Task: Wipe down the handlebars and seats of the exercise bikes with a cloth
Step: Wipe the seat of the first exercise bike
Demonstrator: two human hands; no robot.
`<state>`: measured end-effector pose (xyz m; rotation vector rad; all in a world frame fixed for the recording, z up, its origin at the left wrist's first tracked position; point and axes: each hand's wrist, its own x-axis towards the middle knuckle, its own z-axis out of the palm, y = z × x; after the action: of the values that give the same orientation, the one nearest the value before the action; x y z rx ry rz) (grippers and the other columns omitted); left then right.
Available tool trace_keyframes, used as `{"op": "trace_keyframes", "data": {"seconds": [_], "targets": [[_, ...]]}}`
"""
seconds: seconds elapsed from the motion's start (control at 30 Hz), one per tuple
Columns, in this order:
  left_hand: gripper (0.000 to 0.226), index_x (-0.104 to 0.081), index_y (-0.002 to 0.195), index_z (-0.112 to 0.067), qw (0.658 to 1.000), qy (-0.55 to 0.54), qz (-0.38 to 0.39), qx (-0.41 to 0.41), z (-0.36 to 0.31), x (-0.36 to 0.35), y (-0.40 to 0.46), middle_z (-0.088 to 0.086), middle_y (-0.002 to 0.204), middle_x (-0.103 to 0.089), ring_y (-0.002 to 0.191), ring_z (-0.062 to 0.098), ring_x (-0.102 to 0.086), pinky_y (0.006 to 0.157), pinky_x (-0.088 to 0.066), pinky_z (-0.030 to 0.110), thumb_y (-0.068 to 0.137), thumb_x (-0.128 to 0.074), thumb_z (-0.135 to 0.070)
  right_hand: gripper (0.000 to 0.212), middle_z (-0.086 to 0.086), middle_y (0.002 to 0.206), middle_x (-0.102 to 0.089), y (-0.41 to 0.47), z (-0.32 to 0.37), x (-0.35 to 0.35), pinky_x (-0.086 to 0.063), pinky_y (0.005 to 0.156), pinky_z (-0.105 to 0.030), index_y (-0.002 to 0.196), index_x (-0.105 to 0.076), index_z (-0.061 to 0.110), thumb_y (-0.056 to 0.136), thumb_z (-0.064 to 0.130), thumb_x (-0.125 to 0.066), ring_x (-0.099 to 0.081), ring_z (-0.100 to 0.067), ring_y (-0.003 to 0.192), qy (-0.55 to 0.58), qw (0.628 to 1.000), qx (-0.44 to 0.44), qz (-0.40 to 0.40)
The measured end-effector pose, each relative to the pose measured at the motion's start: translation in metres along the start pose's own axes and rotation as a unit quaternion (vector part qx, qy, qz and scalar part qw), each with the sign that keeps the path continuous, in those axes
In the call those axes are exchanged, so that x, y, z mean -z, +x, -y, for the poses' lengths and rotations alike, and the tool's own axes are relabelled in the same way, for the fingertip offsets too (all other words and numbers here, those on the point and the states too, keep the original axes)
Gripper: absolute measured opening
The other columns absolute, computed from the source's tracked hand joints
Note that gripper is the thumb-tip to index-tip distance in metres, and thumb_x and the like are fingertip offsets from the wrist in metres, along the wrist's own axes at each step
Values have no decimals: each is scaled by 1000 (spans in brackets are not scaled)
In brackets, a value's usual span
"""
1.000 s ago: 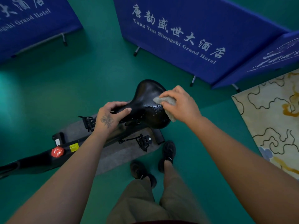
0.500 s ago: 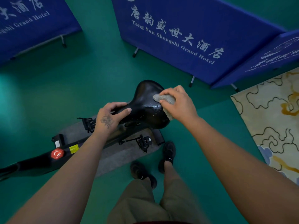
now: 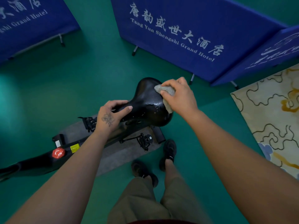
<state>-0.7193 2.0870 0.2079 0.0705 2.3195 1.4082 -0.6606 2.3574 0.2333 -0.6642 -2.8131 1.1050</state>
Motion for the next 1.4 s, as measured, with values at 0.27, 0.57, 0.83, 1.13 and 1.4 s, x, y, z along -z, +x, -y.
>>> {"op": "trace_keyframes", "data": {"seconds": [0.27,0.57,0.83,1.13,1.4], "targets": [[21,-76,98,-48,1000,5,5,-5,0,2,0,-14,113,-72,108,-2,-64,101,-47,25,85,-88,-39,26,14,100,-47,-75,-12,-18,-57,78,-37,106,-74,40,83,30,-78,-57,-6,86,42,999,0,-20],[20,-76,102,-44,1000,12,11,-12,-1,3,1,-12,112,-71,106,-2,-63,99,-48,26,85,-87,-39,24,8,108,-46,-12,14,-3,-54,80,-37,115,-69,40,91,38,-71,-60,-18,91,-16,1000,18,-14],[29,-77,109,-39,999,8,41,-20,5,8,0,-9,116,-70,110,2,-63,95,-44,17,83,-90,-35,25,9,105,-45,-22,10,-13,-54,77,-39,112,-71,40,87,39,-70,-60,-21,84,-58,998,5,18],[30,-77,108,-41,999,15,49,-11,3,11,4,-12,116,-70,109,-2,-63,94,-43,16,81,-91,-38,27,9,107,-43,-22,14,-6,-51,72,-37,118,-67,40,91,38,-68,-58,-20,84,-95,993,65,40],[30,-75,106,-43,999,11,49,-11,2,11,3,-9,116,-70,108,-5,-62,94,-43,13,81,-91,-37,29,5,117,-47,17,29,-17,-39,72,-31,127,-67,32,99,33,-61,-55,-19,88,-132,985,89,61]]}}
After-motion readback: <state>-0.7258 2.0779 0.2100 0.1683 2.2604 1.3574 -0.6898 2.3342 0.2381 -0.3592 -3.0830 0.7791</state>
